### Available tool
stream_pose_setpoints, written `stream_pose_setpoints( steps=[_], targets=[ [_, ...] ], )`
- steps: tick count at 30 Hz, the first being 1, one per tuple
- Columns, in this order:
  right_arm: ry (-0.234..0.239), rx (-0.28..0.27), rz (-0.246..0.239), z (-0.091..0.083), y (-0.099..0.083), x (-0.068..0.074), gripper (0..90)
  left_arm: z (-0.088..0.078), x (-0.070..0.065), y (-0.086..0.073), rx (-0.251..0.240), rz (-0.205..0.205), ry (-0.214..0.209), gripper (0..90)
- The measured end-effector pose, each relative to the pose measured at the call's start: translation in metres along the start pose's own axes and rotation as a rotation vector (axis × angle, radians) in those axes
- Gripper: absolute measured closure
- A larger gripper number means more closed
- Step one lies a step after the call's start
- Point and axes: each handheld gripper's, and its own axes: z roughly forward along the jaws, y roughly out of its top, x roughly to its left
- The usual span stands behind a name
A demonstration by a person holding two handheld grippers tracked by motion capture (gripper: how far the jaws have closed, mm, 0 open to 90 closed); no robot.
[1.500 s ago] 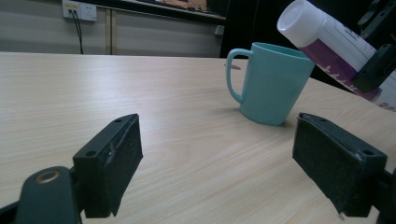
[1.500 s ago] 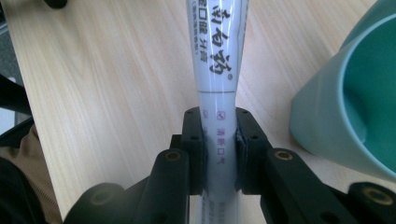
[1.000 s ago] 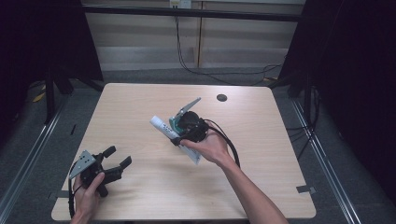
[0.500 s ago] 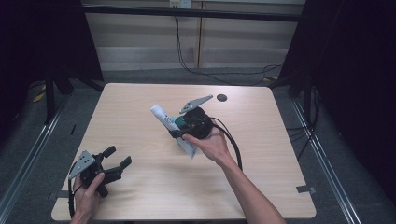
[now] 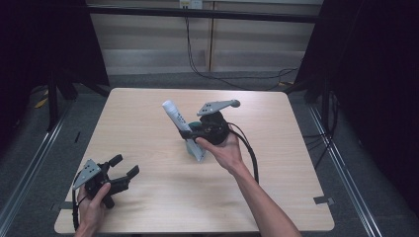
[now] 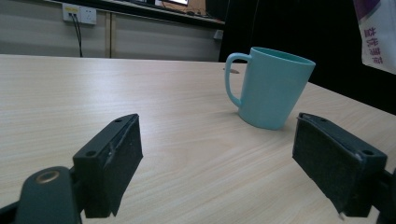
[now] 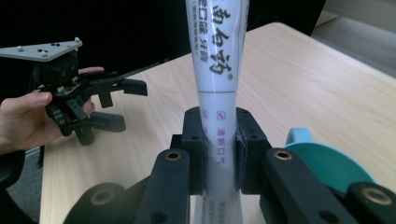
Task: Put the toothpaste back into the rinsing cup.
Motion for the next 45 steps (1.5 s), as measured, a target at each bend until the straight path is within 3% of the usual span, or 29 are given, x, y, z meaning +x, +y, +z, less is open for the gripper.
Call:
stream_pose_setpoints(
  steps=[8,16,28,45],
  targets=[
    [-0.009,-0.085,0.009,-0.006,0.002,-0.002,77.7,0.0,0.0,0.0,0.0,-0.002,0.001,15.7],
    [-0.01,-0.135,0.02,-0.011,0.004,-0.007,77.7,0.0,0.0,0.0,0.002,0.003,0.004,15.7],
    [-0.059,-0.24,0.027,-0.017,0.009,-0.019,77.7,0.0,0.0,0.0,0.007,0.007,-0.001,15.7],
    [-0.103,-0.24,0.033,-0.008,0.017,-0.04,77.4,0.0,0.0,0.0,0.009,0.012,0.001,15.7]
  ],
)
